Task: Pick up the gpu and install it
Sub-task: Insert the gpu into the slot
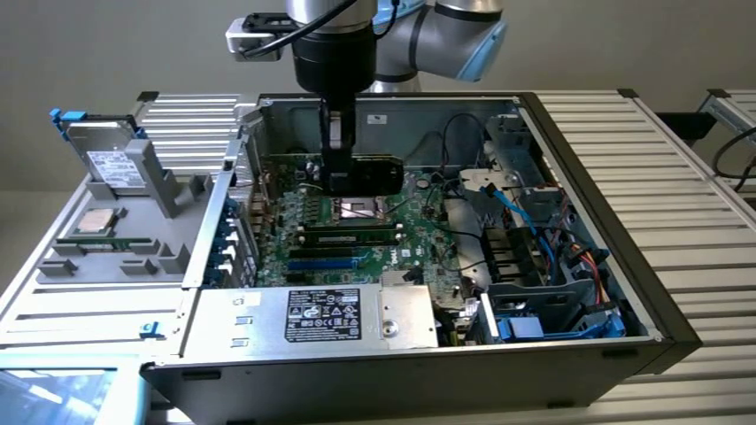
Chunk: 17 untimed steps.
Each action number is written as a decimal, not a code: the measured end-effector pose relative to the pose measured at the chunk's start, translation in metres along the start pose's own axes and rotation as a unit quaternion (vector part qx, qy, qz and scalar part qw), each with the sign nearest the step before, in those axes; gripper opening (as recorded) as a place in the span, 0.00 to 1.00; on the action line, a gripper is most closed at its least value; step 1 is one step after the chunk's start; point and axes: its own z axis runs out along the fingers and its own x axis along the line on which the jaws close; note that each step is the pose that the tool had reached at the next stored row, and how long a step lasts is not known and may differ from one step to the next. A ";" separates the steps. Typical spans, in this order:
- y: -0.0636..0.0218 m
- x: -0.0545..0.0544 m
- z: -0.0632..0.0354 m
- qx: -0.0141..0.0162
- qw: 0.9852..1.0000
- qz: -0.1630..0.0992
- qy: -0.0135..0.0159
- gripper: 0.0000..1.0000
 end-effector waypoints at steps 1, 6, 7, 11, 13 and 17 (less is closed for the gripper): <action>0.0010 0.000 0.0011 -0.001 1.000 0.000 0.000 0.29; 0.0071 0.001 0.0058 -0.002 1.000 -0.003 0.002 0.29; 0.0075 0.001 0.0068 -0.002 1.000 -0.004 0.003 0.29; 0.0080 0.001 0.0082 -0.002 1.000 -0.007 0.010 0.29; 0.0097 0.001 0.0091 -0.001 1.000 -0.007 0.013 0.29; 0.0164 0.001 0.0138 0.004 1.000 -0.009 0.013 0.29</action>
